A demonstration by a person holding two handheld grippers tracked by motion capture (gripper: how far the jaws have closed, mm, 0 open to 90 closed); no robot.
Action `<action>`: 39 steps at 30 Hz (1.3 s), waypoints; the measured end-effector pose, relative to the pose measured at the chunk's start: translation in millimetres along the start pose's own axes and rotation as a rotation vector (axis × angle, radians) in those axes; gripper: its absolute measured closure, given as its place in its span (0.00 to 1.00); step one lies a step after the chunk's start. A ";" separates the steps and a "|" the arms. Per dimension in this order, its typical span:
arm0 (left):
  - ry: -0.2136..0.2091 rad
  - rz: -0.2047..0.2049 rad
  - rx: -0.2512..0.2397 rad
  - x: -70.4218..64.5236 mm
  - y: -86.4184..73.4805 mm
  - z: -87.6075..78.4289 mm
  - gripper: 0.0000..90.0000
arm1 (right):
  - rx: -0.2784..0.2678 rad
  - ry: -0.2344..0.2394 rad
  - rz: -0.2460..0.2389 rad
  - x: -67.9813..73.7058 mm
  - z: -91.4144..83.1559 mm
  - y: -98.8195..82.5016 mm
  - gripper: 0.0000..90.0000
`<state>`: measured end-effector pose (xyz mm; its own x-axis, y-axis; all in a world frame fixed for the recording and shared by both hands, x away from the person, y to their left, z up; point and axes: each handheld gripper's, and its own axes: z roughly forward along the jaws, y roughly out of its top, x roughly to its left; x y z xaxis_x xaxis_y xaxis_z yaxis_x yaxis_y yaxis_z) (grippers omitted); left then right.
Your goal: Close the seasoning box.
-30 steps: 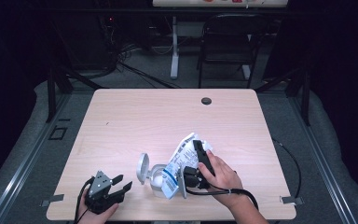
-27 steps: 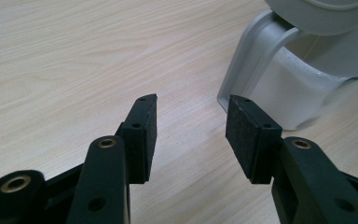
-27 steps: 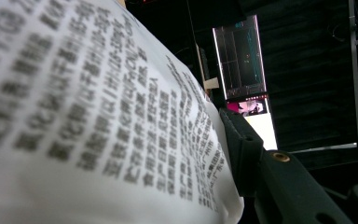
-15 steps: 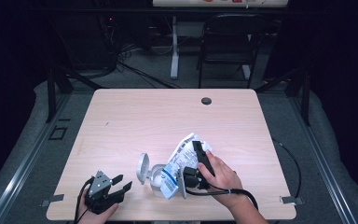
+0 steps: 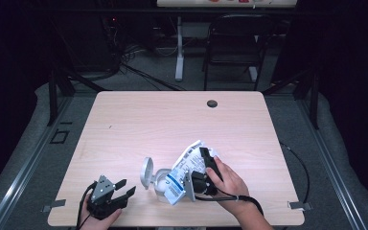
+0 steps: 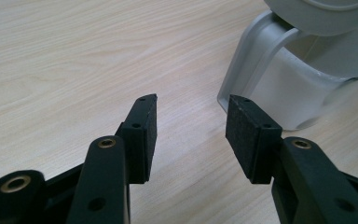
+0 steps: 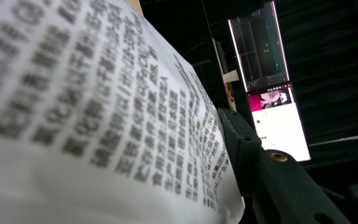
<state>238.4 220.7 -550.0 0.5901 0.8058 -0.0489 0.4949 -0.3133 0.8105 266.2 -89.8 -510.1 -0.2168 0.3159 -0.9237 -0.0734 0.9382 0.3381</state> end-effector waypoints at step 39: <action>0.002 -0.002 -0.008 -0.1 0.2 -0.6 0.60 | 0.008 0.126 0.150 -5.7 -0.5 3.2 0.75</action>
<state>238.1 220.9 -549.5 0.5883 0.8072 -0.0493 0.4905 -0.3077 0.8153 266.7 -88.6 -503.7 -0.3449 0.4324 -0.8331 -0.0233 0.8834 0.4681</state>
